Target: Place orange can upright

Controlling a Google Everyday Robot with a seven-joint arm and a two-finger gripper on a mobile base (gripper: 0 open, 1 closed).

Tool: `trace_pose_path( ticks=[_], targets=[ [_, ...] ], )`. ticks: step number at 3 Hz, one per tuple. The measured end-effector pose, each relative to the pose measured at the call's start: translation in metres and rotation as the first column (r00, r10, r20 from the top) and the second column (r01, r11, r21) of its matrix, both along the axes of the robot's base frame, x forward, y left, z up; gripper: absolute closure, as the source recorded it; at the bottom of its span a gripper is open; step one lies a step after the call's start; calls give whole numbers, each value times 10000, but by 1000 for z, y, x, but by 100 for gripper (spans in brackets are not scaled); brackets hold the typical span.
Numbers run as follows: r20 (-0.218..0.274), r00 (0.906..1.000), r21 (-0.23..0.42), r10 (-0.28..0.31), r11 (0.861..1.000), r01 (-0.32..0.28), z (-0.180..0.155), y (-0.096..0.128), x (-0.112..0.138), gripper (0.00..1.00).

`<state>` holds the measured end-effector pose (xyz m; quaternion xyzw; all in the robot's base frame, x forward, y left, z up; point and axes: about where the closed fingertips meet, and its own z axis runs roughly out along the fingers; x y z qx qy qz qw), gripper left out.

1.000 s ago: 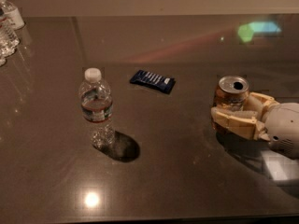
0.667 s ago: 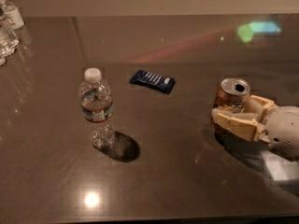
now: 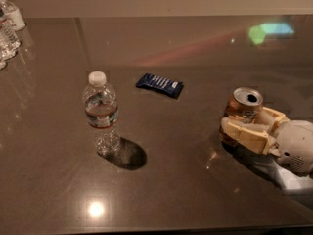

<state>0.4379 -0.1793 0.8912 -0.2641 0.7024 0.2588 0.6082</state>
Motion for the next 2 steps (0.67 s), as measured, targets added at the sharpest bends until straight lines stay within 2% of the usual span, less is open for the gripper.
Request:
trace_pose_path(
  ticks=[2],
  targets=[
    [-112,9995,433,-278,9987,283,-17,-2,-1,38]
  ],
)
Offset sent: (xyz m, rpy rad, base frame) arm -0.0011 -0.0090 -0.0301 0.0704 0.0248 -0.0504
